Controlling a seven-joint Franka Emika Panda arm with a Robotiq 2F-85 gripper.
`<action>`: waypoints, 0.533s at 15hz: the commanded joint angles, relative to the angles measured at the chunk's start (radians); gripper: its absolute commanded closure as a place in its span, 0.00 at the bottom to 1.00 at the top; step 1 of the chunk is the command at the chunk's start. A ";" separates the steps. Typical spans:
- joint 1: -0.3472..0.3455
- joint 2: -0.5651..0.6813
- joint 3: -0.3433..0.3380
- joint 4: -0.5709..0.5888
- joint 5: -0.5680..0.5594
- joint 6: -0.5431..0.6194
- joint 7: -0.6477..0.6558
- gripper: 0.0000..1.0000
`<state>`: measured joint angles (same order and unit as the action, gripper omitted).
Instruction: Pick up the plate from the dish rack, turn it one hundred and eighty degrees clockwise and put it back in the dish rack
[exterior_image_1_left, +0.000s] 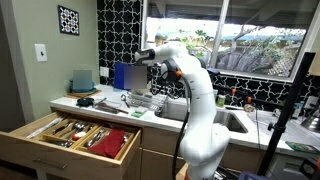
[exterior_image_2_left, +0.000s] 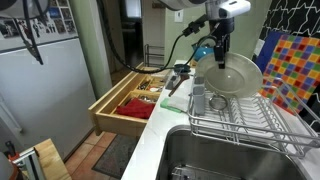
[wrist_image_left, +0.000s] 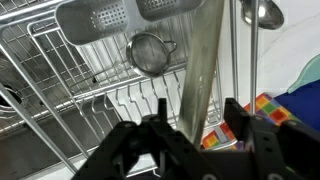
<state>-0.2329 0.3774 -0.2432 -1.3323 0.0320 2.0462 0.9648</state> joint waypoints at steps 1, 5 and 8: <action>-0.013 0.028 -0.002 0.035 0.023 0.003 0.028 0.70; -0.018 0.034 0.000 0.054 0.021 0.001 0.037 0.95; -0.023 0.034 -0.001 0.065 0.019 -0.011 0.043 0.94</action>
<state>-0.2451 0.3927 -0.2453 -1.3069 0.0307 2.0416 0.9971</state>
